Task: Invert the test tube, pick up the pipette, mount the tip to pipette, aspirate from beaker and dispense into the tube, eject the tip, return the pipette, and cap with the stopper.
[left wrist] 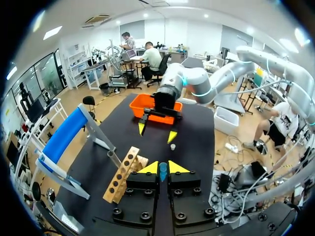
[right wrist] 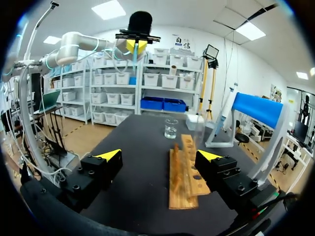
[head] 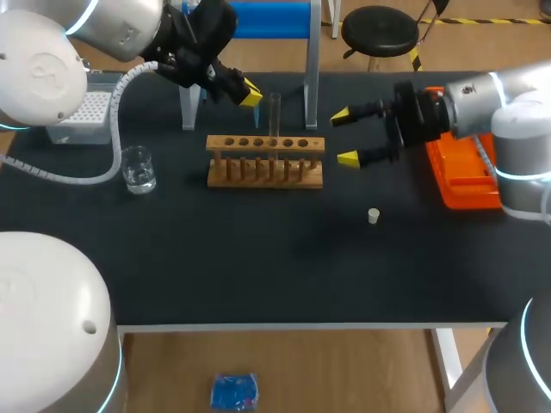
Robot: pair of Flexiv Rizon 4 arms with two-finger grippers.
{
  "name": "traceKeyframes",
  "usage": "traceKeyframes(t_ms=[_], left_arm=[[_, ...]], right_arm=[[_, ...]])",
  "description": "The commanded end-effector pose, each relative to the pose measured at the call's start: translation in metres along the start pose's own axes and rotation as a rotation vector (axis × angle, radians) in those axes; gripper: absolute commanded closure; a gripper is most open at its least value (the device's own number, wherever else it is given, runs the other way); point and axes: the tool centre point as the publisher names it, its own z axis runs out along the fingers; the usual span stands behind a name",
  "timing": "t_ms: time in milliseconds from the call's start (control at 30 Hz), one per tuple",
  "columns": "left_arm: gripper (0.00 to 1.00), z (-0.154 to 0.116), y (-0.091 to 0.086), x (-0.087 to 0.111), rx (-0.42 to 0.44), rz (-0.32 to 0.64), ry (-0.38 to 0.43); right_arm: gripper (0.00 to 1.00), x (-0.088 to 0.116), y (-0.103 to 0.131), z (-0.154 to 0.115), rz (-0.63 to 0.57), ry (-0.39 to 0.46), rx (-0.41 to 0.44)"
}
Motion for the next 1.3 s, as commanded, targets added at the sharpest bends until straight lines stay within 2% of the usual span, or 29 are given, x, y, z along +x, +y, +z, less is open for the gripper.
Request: traceKeyframes(t_ms=[33,300,533,800,1000,1300], left_arm=[[1.00,-0.002,0.000,0.000,-0.003,-0.001,0.001],[1.00,-0.002,0.000,0.000,-0.003,-0.001,0.001],[1.00,-0.002,0.000,0.000,-0.003,-0.001,0.001],[1.00,-0.002,0.000,0.000,-0.003,-0.001,0.001],[1.00,-0.002,0.000,0.000,-0.003,-0.001,0.001],[1.00,-0.002,0.000,0.000,-0.003,-0.001,0.001]], right_arm=[[0.00,0.021,0.017,-0.001,-0.009,0.003,-0.027],[0.00,0.040,0.050,0.013,0.002,0.048,-0.073],[0.00,0.053,0.073,0.024,0.074,0.059,-0.088],[0.00,0.055,0.100,0.044,0.131,0.052,-0.126],[0.00,0.056,0.122,0.067,0.109,0.085,-0.175],[0.00,0.056,0.138,0.089,0.099,0.104,-0.215]])
